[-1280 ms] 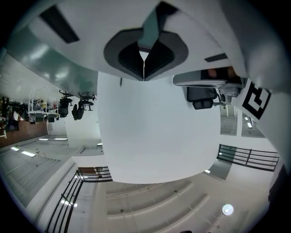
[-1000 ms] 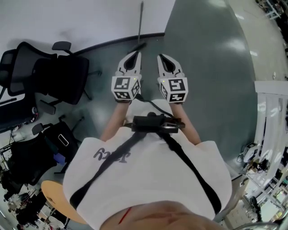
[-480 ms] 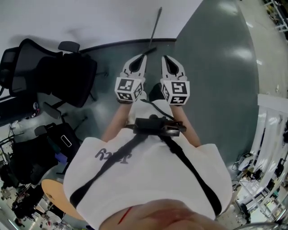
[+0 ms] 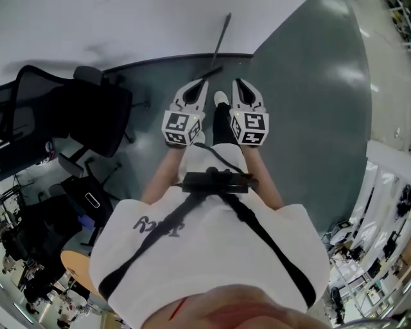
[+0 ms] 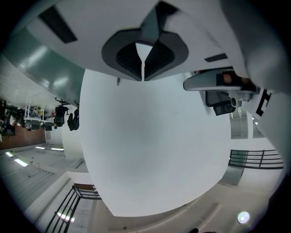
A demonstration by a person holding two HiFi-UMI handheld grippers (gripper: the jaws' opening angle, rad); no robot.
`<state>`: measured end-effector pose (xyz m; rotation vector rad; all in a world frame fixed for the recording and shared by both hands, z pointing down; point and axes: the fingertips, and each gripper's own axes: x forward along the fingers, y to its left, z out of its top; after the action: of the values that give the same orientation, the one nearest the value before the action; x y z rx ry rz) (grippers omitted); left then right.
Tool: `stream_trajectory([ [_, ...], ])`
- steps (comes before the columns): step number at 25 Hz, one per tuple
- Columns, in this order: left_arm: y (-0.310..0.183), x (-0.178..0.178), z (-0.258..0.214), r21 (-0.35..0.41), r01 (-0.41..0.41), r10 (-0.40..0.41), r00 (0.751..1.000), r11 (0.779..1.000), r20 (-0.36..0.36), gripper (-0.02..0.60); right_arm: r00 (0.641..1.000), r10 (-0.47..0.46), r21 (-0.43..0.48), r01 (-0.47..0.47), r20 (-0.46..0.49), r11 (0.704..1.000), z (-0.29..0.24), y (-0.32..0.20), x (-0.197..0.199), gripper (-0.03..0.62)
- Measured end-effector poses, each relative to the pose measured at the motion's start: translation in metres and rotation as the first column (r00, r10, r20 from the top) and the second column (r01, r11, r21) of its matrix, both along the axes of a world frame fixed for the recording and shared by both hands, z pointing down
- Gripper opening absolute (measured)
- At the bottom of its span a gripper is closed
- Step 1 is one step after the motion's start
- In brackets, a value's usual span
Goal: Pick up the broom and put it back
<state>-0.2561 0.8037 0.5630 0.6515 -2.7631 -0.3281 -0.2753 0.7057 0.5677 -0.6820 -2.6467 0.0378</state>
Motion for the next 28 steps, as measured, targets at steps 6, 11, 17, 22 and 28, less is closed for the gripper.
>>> stream_trajectory([
  [6, -0.036, -0.071, 0.021, -0.018, -0.007, 0.006, 0.998, 1.000, -0.070, 0.012, 0.994, -0.014, 0.022, 0.017, -0.105, 1.000, 0.040, -0.036, -0.062, 0.009],
  [11, -0.058, -0.128, 0.043, -0.036, -0.019, 0.015, 0.994, 0.999, -0.106, 0.012, 0.986, 0.004, 0.031, 0.001, -0.166, 1.000, 0.073, -0.063, -0.121, 0.009],
  [17, -0.060, -0.169, 0.082, -0.058, -0.024, 0.015, 0.987, 0.998, -0.159, 0.012, 0.974, 0.020, 0.041, -0.011, -0.224, 0.999, 0.121, -0.072, -0.172, 0.009],
  [22, -0.055, -0.199, 0.109, -0.068, -0.016, 0.003, 0.982, 0.998, -0.190, 0.012, 0.962, -0.024, 0.051, 0.039, -0.271, 0.998, 0.163, -0.061, -0.202, 0.055],
  [28, -0.044, -0.229, 0.135, -0.067, 0.016, -0.030, 0.977, 0.998, -0.210, 0.012, 0.958, -0.059, 0.049, 0.076, -0.282, 0.996, 0.206, -0.039, -0.244, 0.055],
])
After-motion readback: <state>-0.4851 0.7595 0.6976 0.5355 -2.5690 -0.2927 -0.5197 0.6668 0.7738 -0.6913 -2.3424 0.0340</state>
